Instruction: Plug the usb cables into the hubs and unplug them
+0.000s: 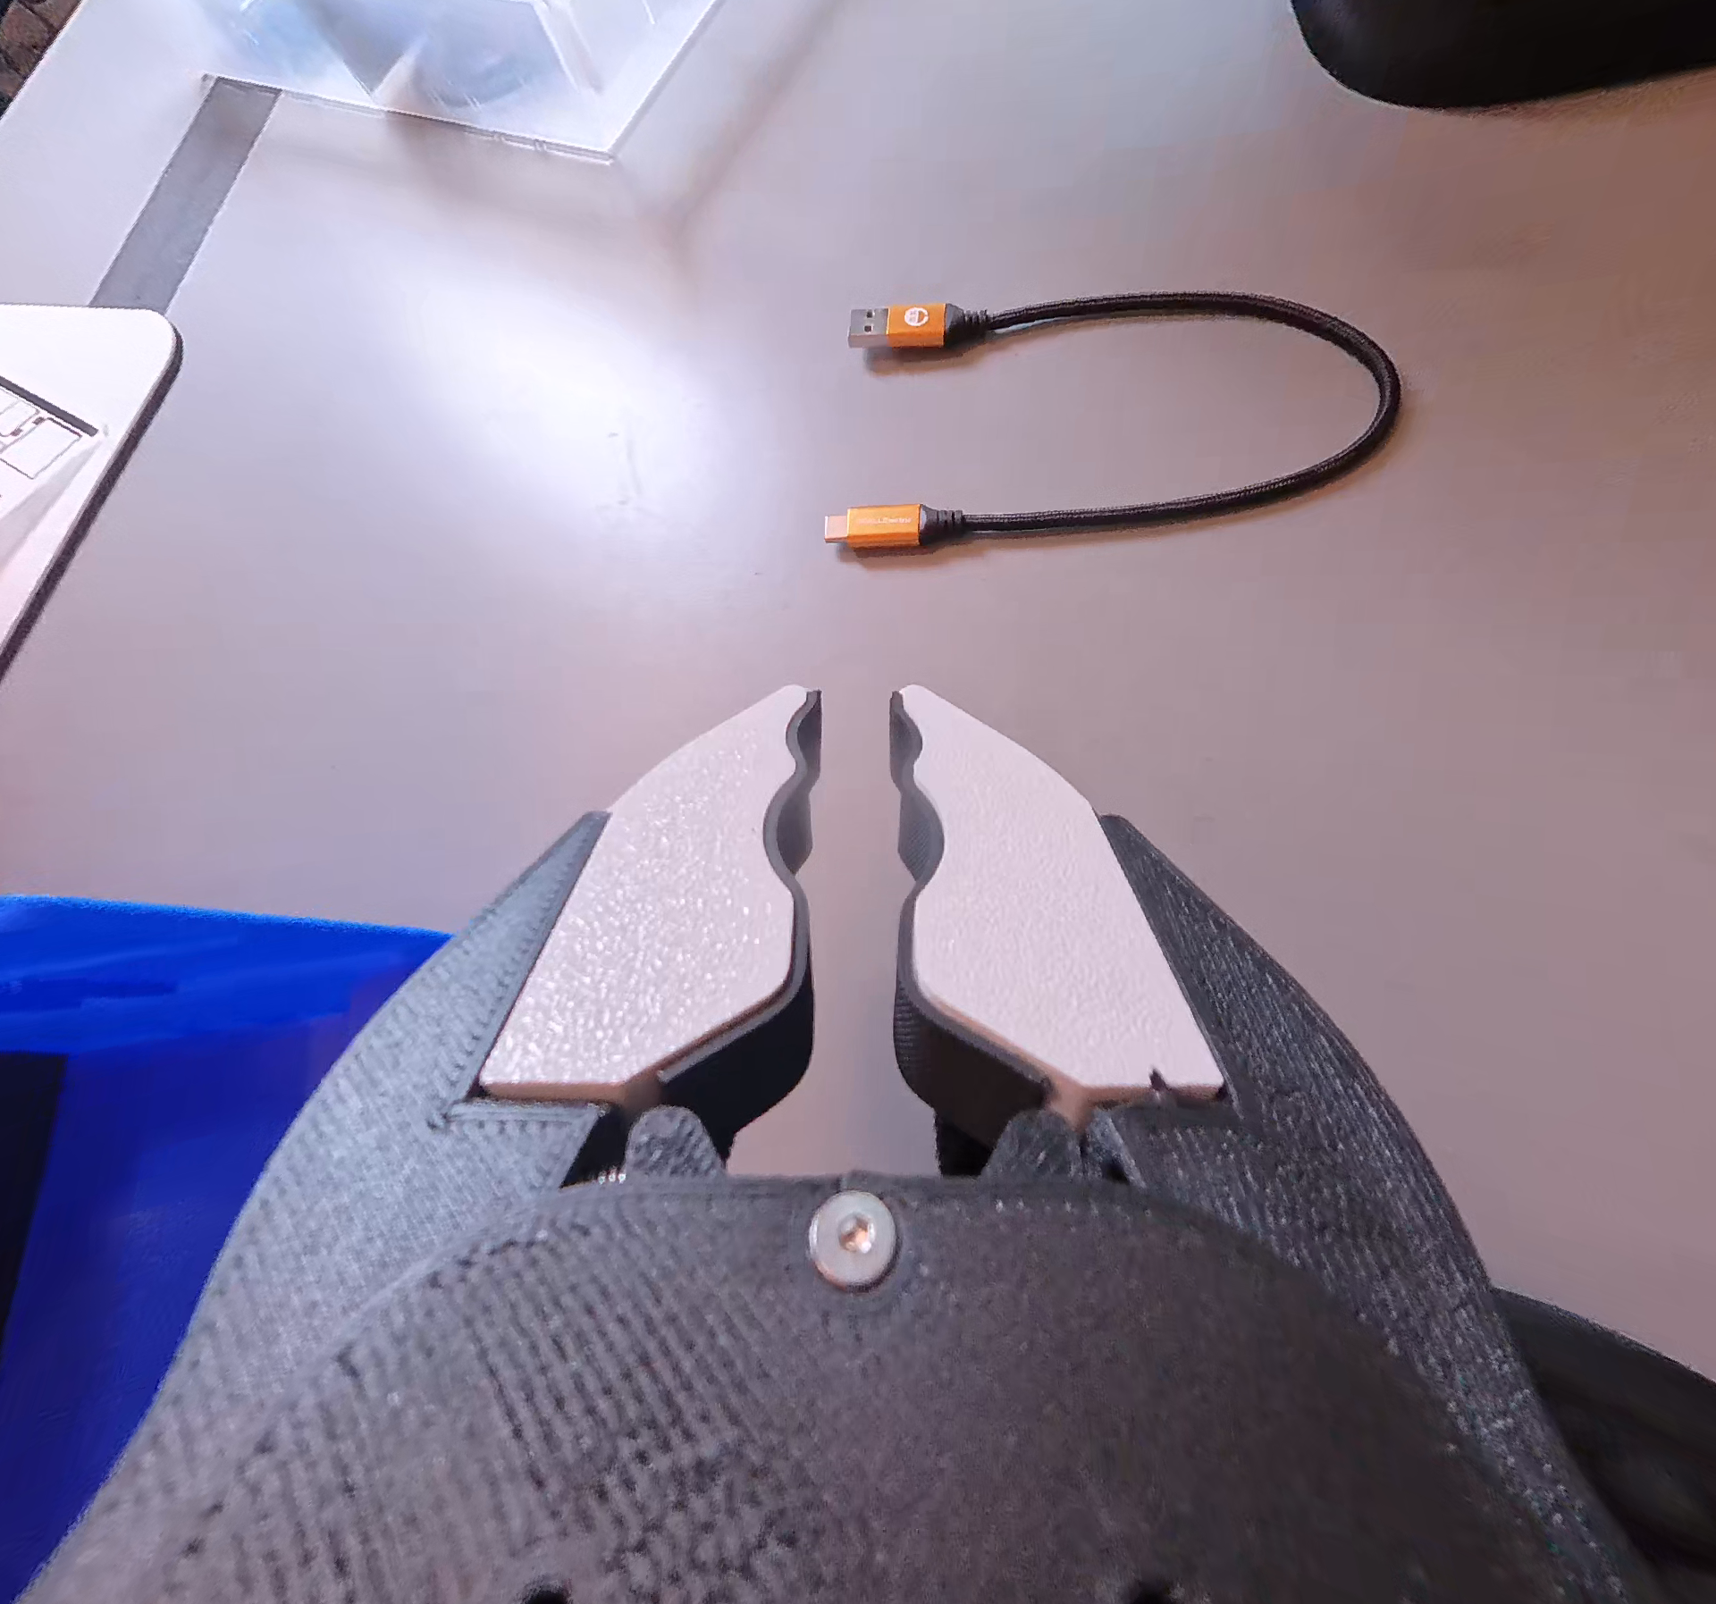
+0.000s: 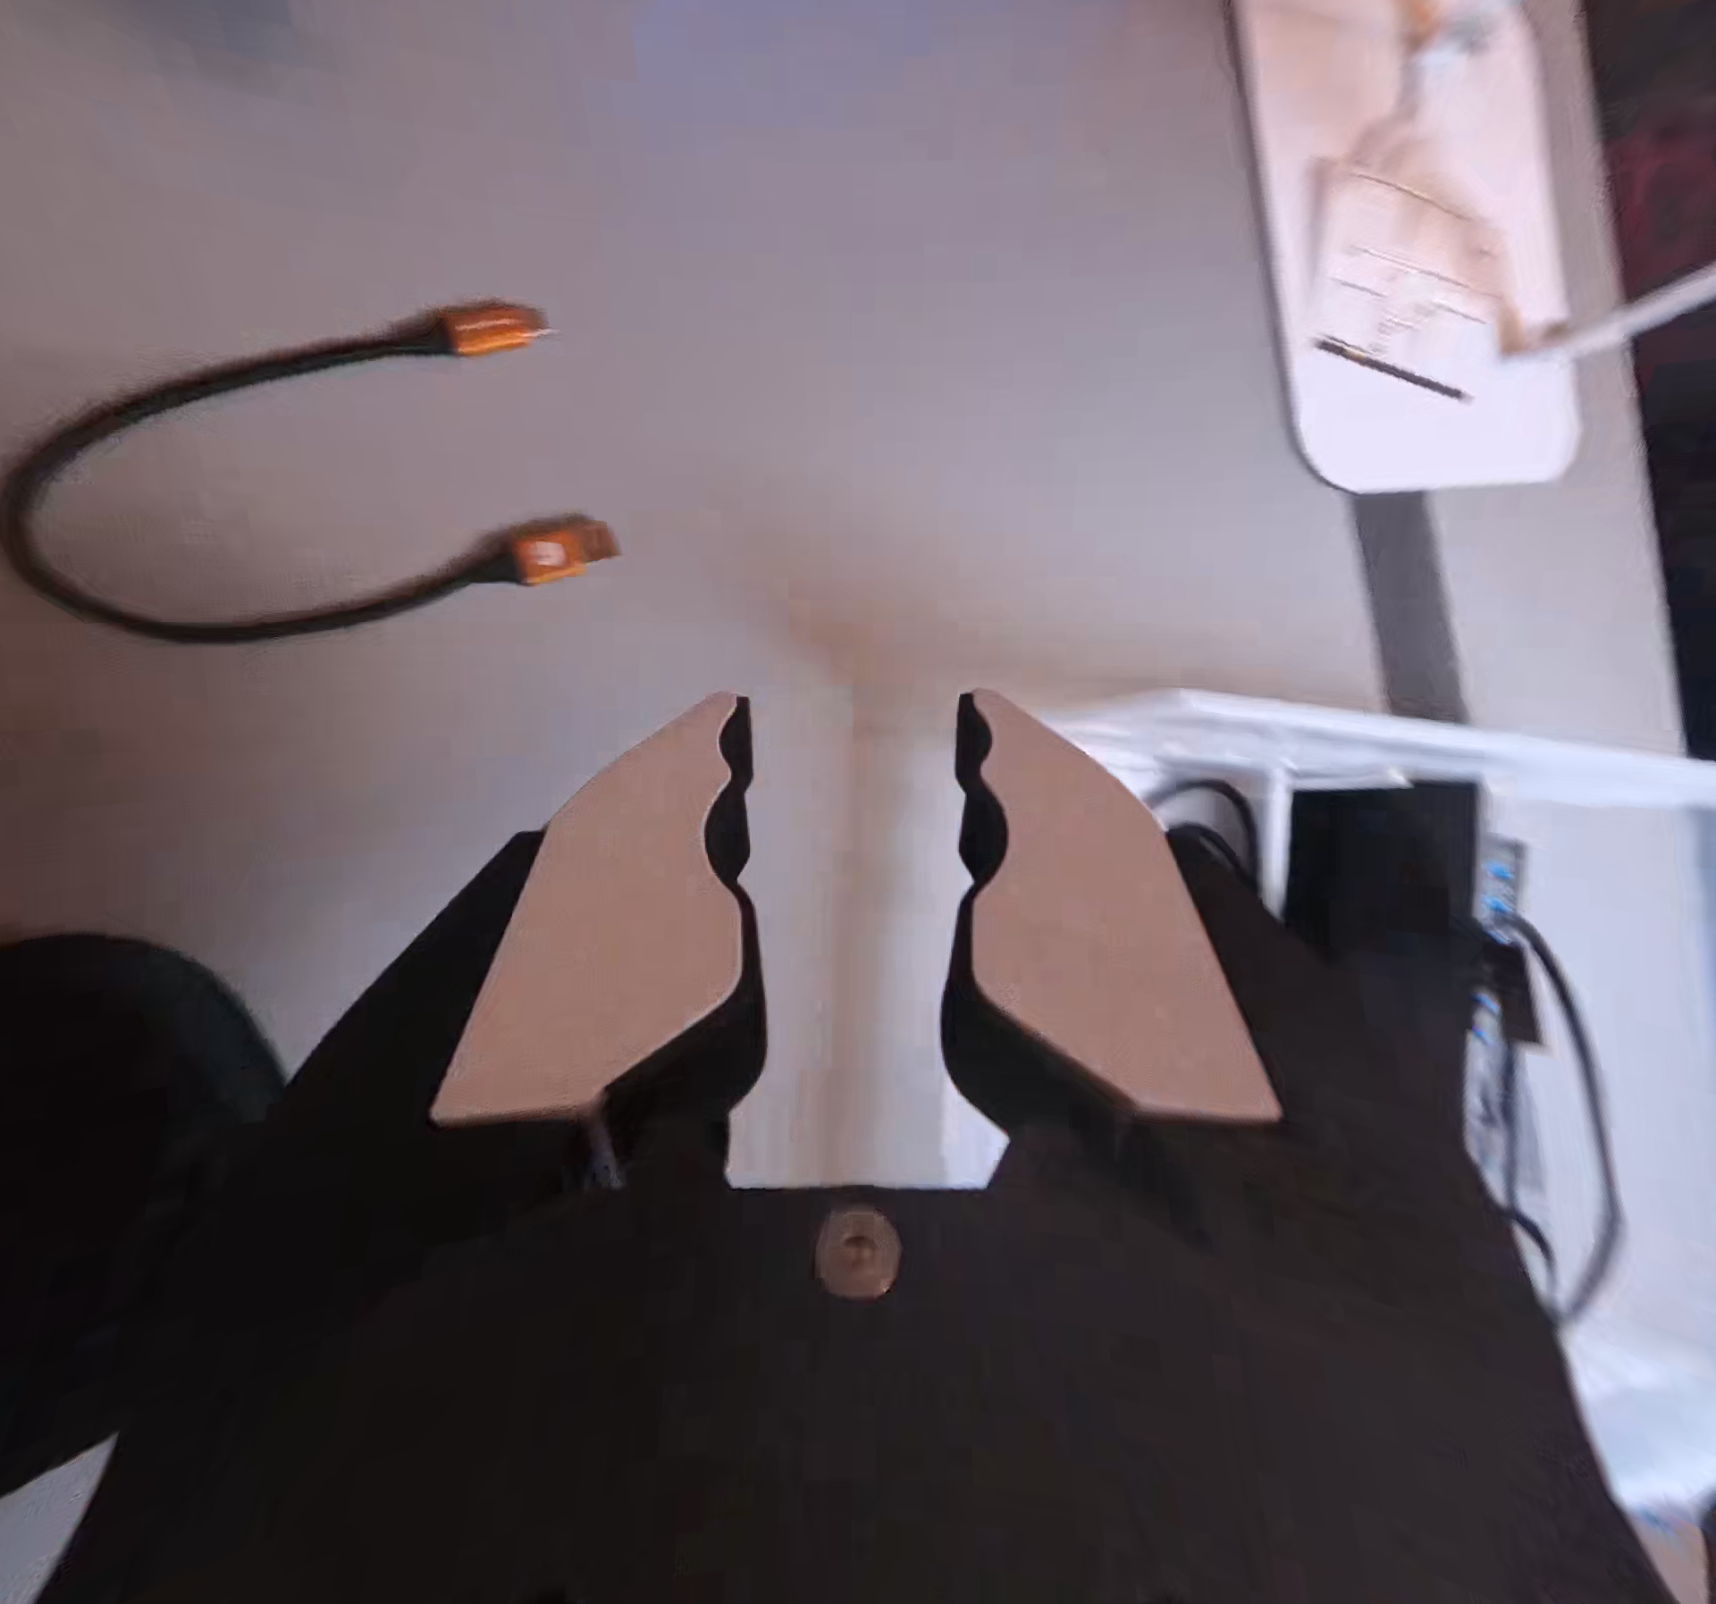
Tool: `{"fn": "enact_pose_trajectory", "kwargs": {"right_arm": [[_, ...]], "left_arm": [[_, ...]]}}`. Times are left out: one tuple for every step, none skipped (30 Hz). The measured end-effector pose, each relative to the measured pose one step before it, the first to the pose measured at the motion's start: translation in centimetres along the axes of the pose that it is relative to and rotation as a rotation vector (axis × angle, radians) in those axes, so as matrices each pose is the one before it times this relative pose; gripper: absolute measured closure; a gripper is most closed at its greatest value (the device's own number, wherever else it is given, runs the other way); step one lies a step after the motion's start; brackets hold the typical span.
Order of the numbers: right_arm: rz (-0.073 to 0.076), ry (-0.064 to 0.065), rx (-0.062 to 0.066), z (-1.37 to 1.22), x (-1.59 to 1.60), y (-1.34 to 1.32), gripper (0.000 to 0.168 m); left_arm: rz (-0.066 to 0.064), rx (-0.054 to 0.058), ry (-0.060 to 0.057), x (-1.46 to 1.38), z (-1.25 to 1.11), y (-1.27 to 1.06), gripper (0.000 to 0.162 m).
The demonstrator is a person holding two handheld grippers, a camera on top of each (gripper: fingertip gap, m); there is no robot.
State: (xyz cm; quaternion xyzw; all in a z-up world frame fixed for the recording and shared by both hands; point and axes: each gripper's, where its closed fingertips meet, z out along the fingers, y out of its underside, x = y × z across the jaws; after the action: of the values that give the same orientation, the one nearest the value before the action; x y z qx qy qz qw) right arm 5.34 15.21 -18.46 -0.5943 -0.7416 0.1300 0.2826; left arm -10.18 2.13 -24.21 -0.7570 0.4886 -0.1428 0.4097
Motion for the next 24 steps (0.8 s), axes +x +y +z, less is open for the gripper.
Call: {"fn": "enact_pose_trajectory", "kwargs": {"right_arm": [[-0.0515, -0.0597, -0.0182, 1.089, -2.631, -0.35, 0.126], [-0.0439, -0.0625, -0.0324, 1.246, -2.479, -0.11, 0.125], [-0.0395, -0.0596, -0.0281, 1.289, -2.223, -0.117, 0.125], [-0.0423, -0.0401, -0.0167, 1.207, -1.711, -0.204, 0.126], [-0.0587, -0.0319, -0.0124, 1.008, -1.432, -0.167, 0.127], [-0.0702, -0.0264, -0.0088, 0.776, -1.223, -0.181, 0.127], [-0.0635, -0.0196, -0.0002, 0.524, -0.973, -0.331, 0.127], [-0.0395, -0.0312, 0.0097, 0.331, -0.923, -0.542, 0.127], [-0.0294, -0.0299, 0.008, 0.271, -0.766, -0.556, 0.127], [-0.0362, -0.0201, -0.0072, 0.305, -0.559, -0.292, 0.128], [-0.0358, -0.0244, -0.0243, 0.377, -0.531, 0.052, 0.129], [-0.0215, -0.0297, -0.0233, 0.409, -0.434, 0.184, 0.131], [-0.0071, -0.0337, -0.0009, 0.276, -0.345, 0.012, 0.137], [0.0064, -0.0319, 0.016, 0.095, -0.197, -0.125, 0.141], [0.0093, -0.037, 0.0058, 0.028, -0.235, 0.022, 0.147], [0.0098, -0.0173, 0.0012, 0.003, 0.0, 0.045, 0.154], [-0.0063, -0.0078, -0.0029, -0.013, 0.036, 0.068, 0.157], [-0.0059, -0.0033, -0.0059, -0.006, -0.031, 0.005, 0.158], [-0.0056, -0.0022, -0.0119, 0.011, -0.088, 0.0, 0.159], [-0.0071, 0.0028, -0.0125, 0.009, -0.081, 0.001, 0.161], [-0.0084, 0.0101, -0.0039, 0.0, -0.034, -0.056, 0.163], [-0.0018, 0.0076, 0.0101, -0.005, -0.089, -0.144, 0.164], [0.0131, -0.0013, 0.0301, -0.18, -0.177, -0.323, 0.164], [0.0256, -0.0026, 0.0546, -0.522, -0.142, -0.628, 0.164]], "left_arm": [[0.003, 0.0008, -0.0008, 0.05, -0.016, -0.065, 0.148], [0.0019, 0.0013, -0.001, 0.044, -0.014, -0.081, 0.148], [0.0009, 0.0016, -0.0006, 0.04, -0.013, -0.067, 0.148], [0.0012, 0.0007, 0.0001, 0.039, 0.009, -0.05, 0.148], [0.0019, -0.0006, 0.0006, 0.055, 0.014, -0.009, 0.148], [0.002, -0.0016, 0.0012, 0.053, 0.035, 0.01, 0.148], [0.0014, -0.0023, 0.001, 0.027, 0.044, 0.027, 0.148], [0.0009, -0.0023, 0.0011, 0.026, 0.038, 0.033, 0.148], [0.0009, -0.0022, 0.0015, 0.031, 0.039, 0.032, 0.148], [0.0011, -0.0023, 0.0017, 0.031, 0.021, 0.048, 0.148], [0.001, -0.0022, 0.0006, 0.009, 0.026, 0.045, 0.148], [0.0007, -0.0014, 0.0005, 0.01, 0.009, 0.027, 0.148], [-0.0001, -0.0005, 0.001, 0.012, -0.003, 0.02, 0.148], [0.0002, -0.0005, 0.0015, 0.029, -0.002, 0.016, 0.148], [0.0014, -0.0011, 0.001, 0.038, -0.003, 0.028, 0.148], [0.0016, -0.001, 0.0008, 0.032, -0.009, 0.02, 0.148], [0.0007, 0.0003, 0.0008, 0.025, -0.001, 0.007, 0.148], [0.0004, 0.0, 0.0024, 0.049, 0.003, 0.019, 0.148], [0.0011, -0.001, 0.0013, 0.022, 0.001, 0.03, 0.148], [0.0016, -0.0006, 0.0001, 0.009, -0.007, 0.019, 0.148], [0.0015, -0.0006, 0.001, 0.023, -0.007, 0.005, 0.148], [0.0013, 0.0004, 0.0002, 0.005, -0.019, -0.002, 0.148], [0.0015, 0.001, -0.0003, 0.006, -0.026, -0.031, 0.148], [0.0017, 0.0011, -0.0006, 0.021, -0.045, -0.02, 0.148]]}}
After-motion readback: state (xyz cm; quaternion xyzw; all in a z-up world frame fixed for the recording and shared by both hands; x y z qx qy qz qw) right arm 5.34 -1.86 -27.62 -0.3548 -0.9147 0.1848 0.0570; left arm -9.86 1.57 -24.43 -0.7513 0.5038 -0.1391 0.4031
